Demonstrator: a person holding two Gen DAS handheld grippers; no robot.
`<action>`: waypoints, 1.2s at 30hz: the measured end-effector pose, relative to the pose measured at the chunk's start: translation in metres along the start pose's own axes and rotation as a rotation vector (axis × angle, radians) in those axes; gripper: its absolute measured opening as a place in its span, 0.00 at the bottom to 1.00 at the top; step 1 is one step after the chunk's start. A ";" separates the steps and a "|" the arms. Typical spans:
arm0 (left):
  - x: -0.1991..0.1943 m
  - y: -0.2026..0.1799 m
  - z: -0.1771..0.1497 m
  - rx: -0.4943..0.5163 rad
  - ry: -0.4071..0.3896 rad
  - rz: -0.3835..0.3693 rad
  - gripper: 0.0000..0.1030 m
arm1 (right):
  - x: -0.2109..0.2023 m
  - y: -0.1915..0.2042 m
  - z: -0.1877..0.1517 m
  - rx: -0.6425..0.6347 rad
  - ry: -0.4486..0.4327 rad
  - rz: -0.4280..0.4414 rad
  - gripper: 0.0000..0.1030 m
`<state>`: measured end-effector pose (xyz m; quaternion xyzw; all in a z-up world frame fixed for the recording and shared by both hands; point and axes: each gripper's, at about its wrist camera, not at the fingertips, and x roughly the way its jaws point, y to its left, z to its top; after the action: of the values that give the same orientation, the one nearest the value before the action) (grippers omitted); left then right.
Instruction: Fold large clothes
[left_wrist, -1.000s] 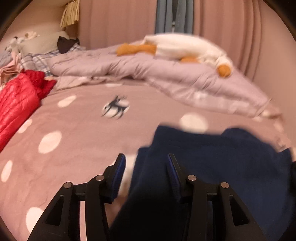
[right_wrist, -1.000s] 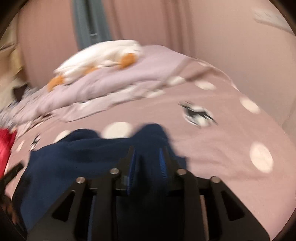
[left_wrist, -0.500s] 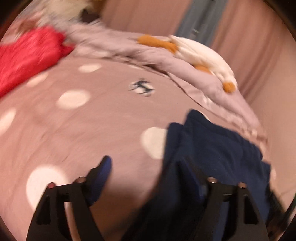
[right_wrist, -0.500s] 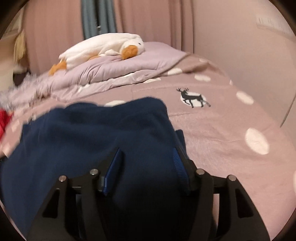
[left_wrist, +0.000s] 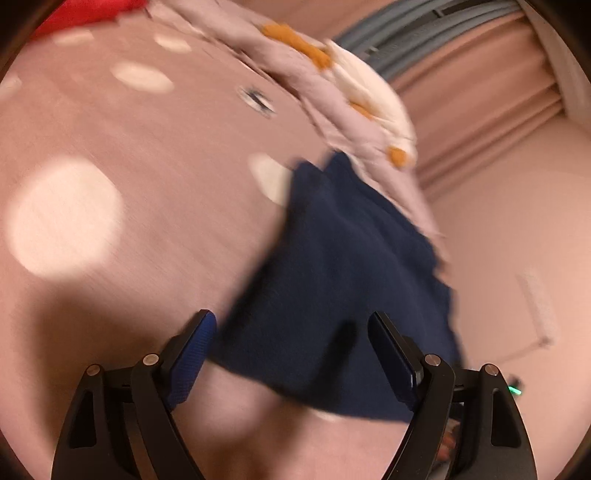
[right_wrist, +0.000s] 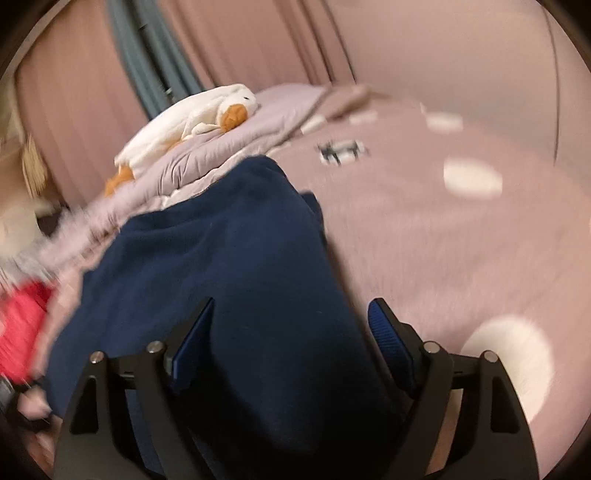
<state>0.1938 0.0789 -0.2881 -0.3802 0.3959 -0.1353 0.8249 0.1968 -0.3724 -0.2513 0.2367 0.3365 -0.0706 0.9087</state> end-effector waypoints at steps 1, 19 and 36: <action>0.003 -0.001 -0.003 -0.011 0.003 -0.020 0.83 | 0.001 0.001 0.000 -0.001 -0.001 0.001 0.85; 0.085 -0.038 0.035 -0.020 0.040 -0.108 0.89 | 0.009 0.007 -0.005 -0.018 -0.007 -0.057 0.96; 0.042 -0.069 -0.002 0.105 -0.281 0.188 0.51 | 0.004 0.010 -0.007 0.032 -0.043 -0.005 0.80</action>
<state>0.2249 0.0097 -0.2613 -0.3131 0.3028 -0.0234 0.8999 0.1984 -0.3604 -0.2546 0.2489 0.3163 -0.0832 0.9116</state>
